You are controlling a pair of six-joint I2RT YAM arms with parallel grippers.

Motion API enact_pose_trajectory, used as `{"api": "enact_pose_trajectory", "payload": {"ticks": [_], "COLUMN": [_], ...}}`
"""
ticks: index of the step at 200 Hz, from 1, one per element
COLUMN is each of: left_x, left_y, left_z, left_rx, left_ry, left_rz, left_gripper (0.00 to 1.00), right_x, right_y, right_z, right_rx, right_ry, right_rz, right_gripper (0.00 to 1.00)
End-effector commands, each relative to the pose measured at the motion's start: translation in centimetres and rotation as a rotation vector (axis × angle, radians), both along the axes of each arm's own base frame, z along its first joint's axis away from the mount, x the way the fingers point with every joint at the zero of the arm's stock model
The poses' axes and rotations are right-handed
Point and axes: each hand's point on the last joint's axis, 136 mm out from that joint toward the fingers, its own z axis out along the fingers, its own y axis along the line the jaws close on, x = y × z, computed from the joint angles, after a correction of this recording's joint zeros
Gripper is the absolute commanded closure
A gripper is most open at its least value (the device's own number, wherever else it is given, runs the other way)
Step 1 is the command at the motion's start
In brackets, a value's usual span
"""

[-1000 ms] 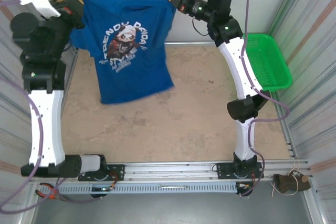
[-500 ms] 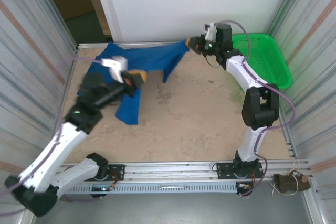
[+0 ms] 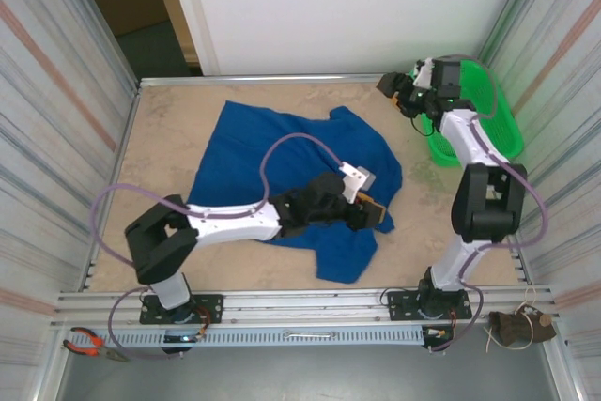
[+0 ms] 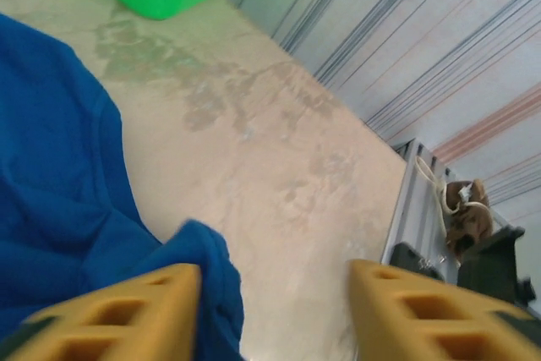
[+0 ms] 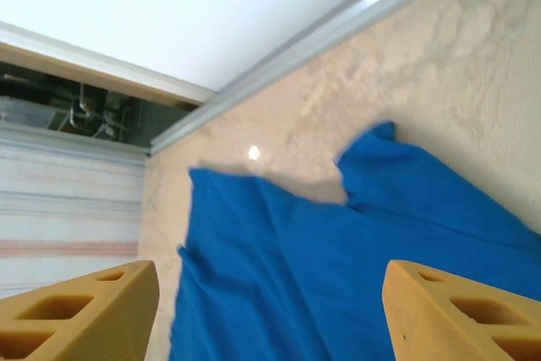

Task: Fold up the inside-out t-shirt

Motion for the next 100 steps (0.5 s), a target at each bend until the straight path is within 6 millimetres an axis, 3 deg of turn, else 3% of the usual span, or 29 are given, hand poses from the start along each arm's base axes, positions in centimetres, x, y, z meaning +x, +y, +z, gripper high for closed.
{"api": "enact_pose_trajectory", "payload": {"ticks": [1, 22, 44, 63, 79, 100], "left_x": [1.0, 2.1, 4.4, 6.7, 8.1, 8.4], "left_y": [-1.1, 1.2, 6.3, 13.2, 20.4, 28.3], "left_z": [5.2, 6.6, 7.3, 5.8, 3.1, -0.8], "left_rx": [-0.112, -0.083, -0.051, 0.041, 0.131, 0.171], "left_ry": [-0.070, -0.104, -0.088, -0.018, 0.075, 0.196], "left_rz": [0.021, 0.061, 0.180, 0.383, 0.587, 0.767], "left_gripper": [0.34, 0.23, 0.20, 0.20, 0.20, 0.20], "right_x": [-3.4, -7.0, -11.5, -16.0, -19.4, -21.3], "right_y": [-1.1, -1.4, -0.8, 0.2, 1.0, 1.4], "right_z": [4.3, 4.4, 2.8, 0.1, -3.2, -8.4], "right_rx": [-0.049, -0.047, -0.051, -0.168, -0.279, -0.347], "right_ry": [-0.063, -0.051, -0.005, 0.056, 0.123, 0.231], "right_rz": [-0.032, -0.058, -0.074, -0.083, -0.083, -0.099], "right_gripper": [0.31, 0.31, 0.31, 0.28, 0.28, 0.25]}}
